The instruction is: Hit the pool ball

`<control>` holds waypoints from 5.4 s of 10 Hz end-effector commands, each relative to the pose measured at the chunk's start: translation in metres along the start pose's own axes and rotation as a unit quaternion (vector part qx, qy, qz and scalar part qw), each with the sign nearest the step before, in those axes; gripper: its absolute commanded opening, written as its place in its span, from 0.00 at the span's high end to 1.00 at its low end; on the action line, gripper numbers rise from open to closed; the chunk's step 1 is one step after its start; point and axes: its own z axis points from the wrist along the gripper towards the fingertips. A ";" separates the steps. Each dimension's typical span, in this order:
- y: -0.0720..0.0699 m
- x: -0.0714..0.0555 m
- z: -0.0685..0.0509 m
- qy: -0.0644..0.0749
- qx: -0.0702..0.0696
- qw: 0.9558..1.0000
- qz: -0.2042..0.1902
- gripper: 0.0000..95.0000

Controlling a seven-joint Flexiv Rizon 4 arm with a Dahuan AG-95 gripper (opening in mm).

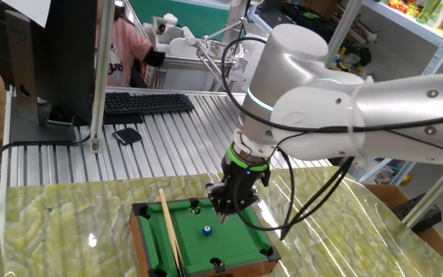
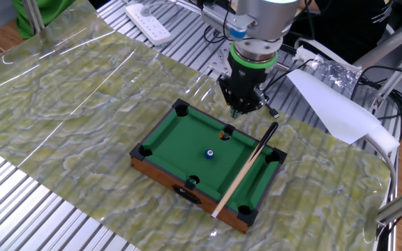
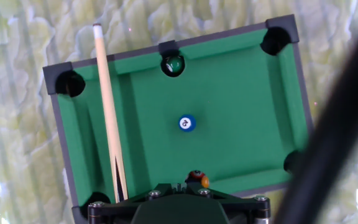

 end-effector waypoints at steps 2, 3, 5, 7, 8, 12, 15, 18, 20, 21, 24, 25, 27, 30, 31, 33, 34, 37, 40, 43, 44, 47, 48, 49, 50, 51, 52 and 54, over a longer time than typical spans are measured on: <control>0.001 0.000 0.002 0.026 0.002 1.000 -0.015 1.00; 0.001 0.000 0.003 0.035 0.003 0.999 -0.023 1.00; 0.003 -0.002 0.007 0.036 0.002 0.999 -0.035 1.00; 0.003 -0.002 0.009 0.033 0.002 0.999 -0.036 1.00; 0.003 -0.002 0.009 0.034 0.003 0.999 -0.035 1.00; 0.003 -0.002 0.009 0.033 0.004 0.999 -0.021 1.00; 0.003 -0.002 0.009 0.032 -0.001 0.998 -0.045 1.00; 0.003 -0.002 0.009 0.027 0.000 0.997 -0.077 1.00; 0.003 -0.002 0.009 0.025 -0.001 0.994 -0.102 1.00; 0.003 -0.002 0.009 0.034 0.004 0.993 -0.110 1.00; 0.003 -0.002 0.009 0.037 -0.003 0.992 -0.117 1.00; 0.003 -0.002 0.009 0.037 -0.006 0.992 -0.119 1.00; 0.003 -0.002 0.009 0.038 -0.006 0.992 -0.117 1.00; 0.003 -0.002 0.009 0.036 -0.008 0.992 -0.120 1.00; 0.003 -0.002 0.009 0.033 -0.010 0.992 -0.121 1.00; 0.004 -0.002 0.009 0.031 -0.011 0.992 -0.124 1.00; 0.004 -0.002 0.009 0.031 -0.011 0.992 -0.125 1.00; 0.008 0.003 0.010 0.030 -0.009 0.992 -0.123 1.00; 0.023 0.021 0.010 0.022 -0.006 0.993 -0.116 1.00; 0.032 0.035 0.007 0.024 -0.006 0.993 -0.112 1.00; 0.036 0.043 0.009 0.023 -0.006 0.994 -0.108 1.00; 0.047 0.060 0.013 0.019 -0.007 0.995 -0.094 1.00; 0.048 0.062 0.013 0.017 -0.007 0.996 -0.090 1.00; 0.050 0.066 0.014 0.015 -0.006 0.996 -0.085 1.00; 0.051 0.070 0.016 0.014 -0.006 0.996 -0.083 1.00; 0.054 0.074 0.016 0.014 -0.006 0.997 -0.080 1.00; 0.056 0.077 0.016 0.014 -0.006 0.997 -0.077 1.00; 0.060 0.081 0.016 0.013 -0.006 0.997 -0.071 1.00</control>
